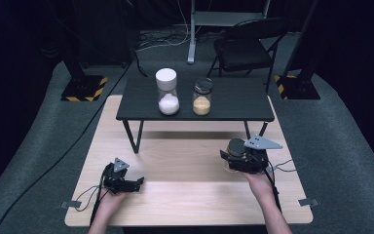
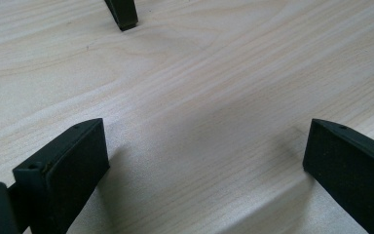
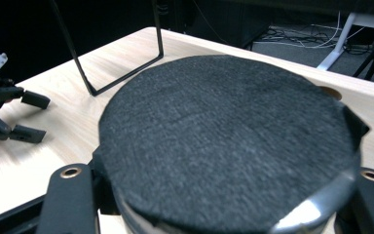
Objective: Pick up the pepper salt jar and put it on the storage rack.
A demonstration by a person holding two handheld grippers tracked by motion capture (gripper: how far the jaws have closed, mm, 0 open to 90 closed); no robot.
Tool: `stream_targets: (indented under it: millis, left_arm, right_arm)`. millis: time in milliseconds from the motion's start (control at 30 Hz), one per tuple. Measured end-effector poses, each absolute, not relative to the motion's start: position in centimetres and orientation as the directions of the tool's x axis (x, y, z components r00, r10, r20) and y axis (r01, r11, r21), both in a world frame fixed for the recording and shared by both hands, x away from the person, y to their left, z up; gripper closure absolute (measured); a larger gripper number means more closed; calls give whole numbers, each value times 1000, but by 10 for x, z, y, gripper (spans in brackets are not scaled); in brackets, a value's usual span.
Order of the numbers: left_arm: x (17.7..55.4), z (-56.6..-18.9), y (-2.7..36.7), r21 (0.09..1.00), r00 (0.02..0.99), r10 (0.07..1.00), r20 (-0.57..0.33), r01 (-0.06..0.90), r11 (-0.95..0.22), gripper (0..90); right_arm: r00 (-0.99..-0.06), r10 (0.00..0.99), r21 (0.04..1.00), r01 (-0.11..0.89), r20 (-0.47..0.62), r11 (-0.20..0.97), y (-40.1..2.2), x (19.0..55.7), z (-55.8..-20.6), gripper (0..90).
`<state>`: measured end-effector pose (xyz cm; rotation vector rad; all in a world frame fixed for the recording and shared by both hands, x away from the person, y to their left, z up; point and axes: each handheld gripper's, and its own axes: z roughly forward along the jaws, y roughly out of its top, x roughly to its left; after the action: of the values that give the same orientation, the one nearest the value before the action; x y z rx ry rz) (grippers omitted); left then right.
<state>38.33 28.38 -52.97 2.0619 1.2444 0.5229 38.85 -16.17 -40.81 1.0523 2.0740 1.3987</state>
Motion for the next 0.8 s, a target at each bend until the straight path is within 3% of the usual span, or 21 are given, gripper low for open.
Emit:
stream_targets:
  millis: [800]
  left_arm:
    - [384, -530, 284, 715, 468, 884, 0, 618, -327, 23]
  right_arm:
    - [-606, 794, 923, 329, 43, 201, -156, 405, -364, 306]
